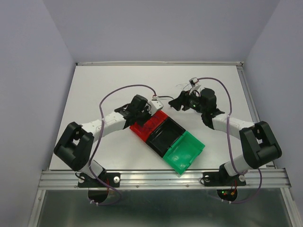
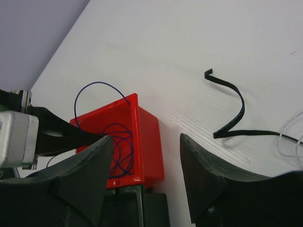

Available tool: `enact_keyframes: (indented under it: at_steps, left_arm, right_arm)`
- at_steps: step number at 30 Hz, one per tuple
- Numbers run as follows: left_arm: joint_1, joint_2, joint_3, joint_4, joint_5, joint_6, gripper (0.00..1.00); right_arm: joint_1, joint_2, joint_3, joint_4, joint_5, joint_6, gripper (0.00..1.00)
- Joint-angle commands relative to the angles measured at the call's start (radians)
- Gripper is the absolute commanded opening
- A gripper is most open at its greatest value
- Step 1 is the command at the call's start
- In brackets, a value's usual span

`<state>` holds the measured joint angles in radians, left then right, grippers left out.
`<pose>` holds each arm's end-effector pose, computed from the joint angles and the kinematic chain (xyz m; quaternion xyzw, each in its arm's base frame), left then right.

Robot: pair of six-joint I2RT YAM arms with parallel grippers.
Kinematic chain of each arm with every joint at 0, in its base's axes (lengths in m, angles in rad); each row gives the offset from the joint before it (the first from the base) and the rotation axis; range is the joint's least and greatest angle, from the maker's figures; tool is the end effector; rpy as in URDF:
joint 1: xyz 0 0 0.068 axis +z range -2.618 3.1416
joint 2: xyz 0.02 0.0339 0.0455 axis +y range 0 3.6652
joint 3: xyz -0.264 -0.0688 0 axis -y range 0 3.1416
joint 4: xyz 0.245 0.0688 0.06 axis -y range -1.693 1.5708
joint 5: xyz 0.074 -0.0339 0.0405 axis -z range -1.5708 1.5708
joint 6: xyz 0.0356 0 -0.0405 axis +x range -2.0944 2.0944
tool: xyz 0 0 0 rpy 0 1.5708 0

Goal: Untangle the cables

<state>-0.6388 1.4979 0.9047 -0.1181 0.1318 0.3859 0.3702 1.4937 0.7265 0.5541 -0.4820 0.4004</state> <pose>0.2543 -0.1947 0.2182 0.4686 0.7772 -0.1118 0.4049 0.2931 0.1315 0.2275 -0.1384 0.7580 0.4013 0.4952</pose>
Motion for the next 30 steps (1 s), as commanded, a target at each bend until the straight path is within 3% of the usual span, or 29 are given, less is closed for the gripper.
enact_keyframes:
  at_steps: [1,6,12,22,24,26,30]
  left_arm:
    - [-0.056,0.025,-0.003,0.054,-0.112,0.018,0.0]
    - [-0.071,0.058,-0.01,0.087,-0.173,0.015,0.0]
    - [-0.073,-0.048,-0.039,0.109,-0.178,0.011,0.37]
    - [-0.071,-0.208,0.051,-0.067,-0.107,0.041,0.49]
    - [-0.071,-0.22,0.06,-0.089,-0.122,0.044,0.57]
    - [-0.061,-0.255,0.053,-0.074,-0.176,0.051,0.61]
    - [-0.022,-0.283,0.059,-0.057,-0.147,0.059,0.64]
  right_arm:
    - [0.009,-0.009,0.053,0.067,0.016,0.006,0.64]
    - [0.009,-0.007,0.05,0.067,0.028,0.003,0.64]
    - [0.009,-0.033,0.033,0.069,0.051,-0.002,0.64]
    - [0.01,-0.044,0.024,0.067,0.049,-0.002,0.64]
    - [0.009,-0.038,0.028,0.069,0.023,-0.006,0.64]
    - [0.009,-0.015,0.042,0.069,-0.024,-0.011,0.64]
    - [0.009,0.007,0.053,0.07,-0.018,-0.011,0.64]
